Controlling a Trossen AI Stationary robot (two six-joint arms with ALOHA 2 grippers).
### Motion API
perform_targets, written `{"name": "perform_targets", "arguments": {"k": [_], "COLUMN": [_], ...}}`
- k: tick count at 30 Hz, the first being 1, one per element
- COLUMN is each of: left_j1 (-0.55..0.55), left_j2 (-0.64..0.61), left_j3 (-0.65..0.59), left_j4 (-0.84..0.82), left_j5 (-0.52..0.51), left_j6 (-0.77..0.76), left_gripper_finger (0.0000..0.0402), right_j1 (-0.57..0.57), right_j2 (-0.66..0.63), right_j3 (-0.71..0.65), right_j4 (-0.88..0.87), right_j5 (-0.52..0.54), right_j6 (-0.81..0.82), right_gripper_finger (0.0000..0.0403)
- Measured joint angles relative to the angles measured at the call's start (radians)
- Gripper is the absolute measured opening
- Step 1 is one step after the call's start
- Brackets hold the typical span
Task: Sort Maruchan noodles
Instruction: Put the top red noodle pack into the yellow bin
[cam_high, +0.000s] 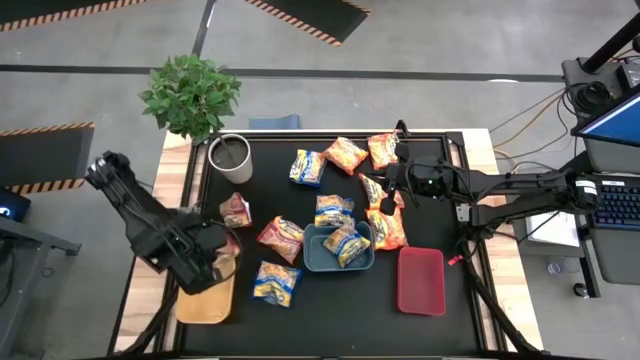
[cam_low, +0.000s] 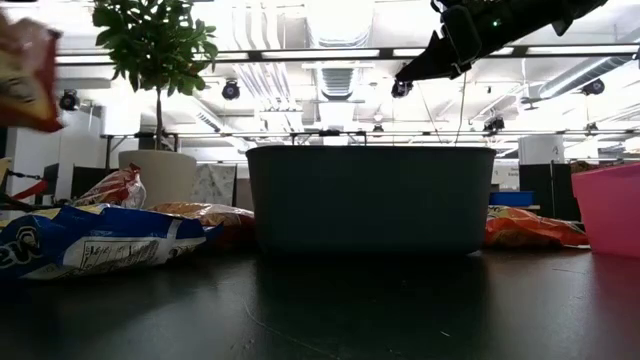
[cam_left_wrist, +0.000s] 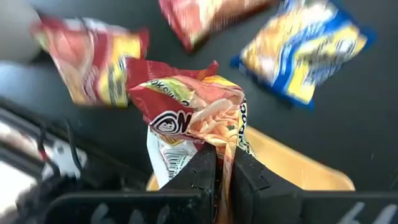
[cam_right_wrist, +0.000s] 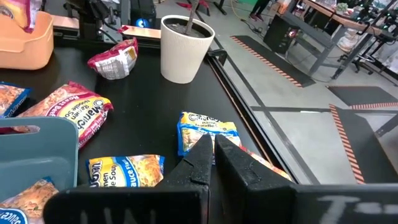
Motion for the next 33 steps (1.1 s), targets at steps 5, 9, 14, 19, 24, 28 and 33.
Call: {"name": "perform_targets", "arguments": {"k": [5, 9, 14, 19, 24, 28, 33], "left_j1": [-0.030, -0.038, -0.037, -0.037, -0.038, -0.038, -0.038], "left_j2": [0.038, 0.091, 0.155, 0.214, 0.261, 0.297, 0.329], "left_j3": [-0.040, -0.044, -0.055, -0.070, -0.101, -0.117, -0.119], "left_j4": [0.013, 0.013, 0.008, 0.004, -0.006, -0.010, -0.039], "left_j5": [0.073, 0.124, 0.123, 0.089, 0.093, 0.116, 0.093], "left_j6": [0.095, 0.257, 0.408, 0.464, 0.472, 0.521, 0.555], "left_gripper_finger": [0.0008, 0.0009, 0.0010, 0.0011, 0.0016, 0.0040, 0.0087], "right_j1": [0.000, 0.000, 0.000, 0.000, 0.000, 0.000, 0.000], "right_j2": [0.000, 0.000, 0.000, 0.000, 0.000, 0.000, 0.000], "right_j3": [0.000, 0.000, 0.000, 0.000, 0.000, 0.000, 0.000], "right_j4": [0.008, 0.008, 0.008, 0.007, 0.007, 0.007, 0.007], "right_j5": [0.000, 0.000, 0.000, 0.000, 0.000, 0.000, 0.000], "right_j6": [0.000, 0.000, 0.000, 0.000, -0.001, -0.004, -0.003], "right_gripper_finger": [0.0009, 0.0009, 0.0009, 0.0009, 0.0009, 0.0009, 0.0009]}}
